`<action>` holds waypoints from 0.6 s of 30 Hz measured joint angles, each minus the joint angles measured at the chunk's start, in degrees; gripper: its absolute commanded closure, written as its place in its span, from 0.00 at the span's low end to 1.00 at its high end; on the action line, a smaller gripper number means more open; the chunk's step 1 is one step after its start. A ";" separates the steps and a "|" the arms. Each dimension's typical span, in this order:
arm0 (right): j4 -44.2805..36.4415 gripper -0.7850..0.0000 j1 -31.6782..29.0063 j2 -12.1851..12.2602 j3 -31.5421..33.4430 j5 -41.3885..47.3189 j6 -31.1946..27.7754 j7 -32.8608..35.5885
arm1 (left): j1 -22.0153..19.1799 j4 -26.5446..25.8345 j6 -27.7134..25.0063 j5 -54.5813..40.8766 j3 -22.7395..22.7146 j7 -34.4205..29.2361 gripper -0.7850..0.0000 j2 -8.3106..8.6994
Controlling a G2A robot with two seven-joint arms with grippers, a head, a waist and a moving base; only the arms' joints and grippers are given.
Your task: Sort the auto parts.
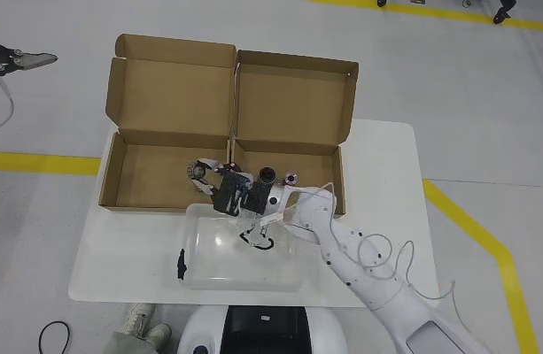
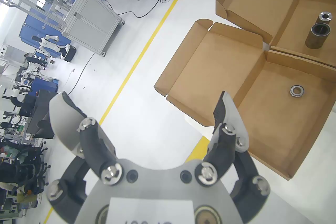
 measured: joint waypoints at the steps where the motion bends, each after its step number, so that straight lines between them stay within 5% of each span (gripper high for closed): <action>1: 1.01 1.00 0.36 -0.18 -0.29 0.32 0.10 0.38 | 0.00 0.00 0.00 0.00 0.00 0.00 0.00 0.00; 18: 19.20 1.00 10.75 -5.48 -6.81 6.86 0.88 7.98 | 0.00 0.00 0.00 0.00 0.00 0.00 0.00 0.00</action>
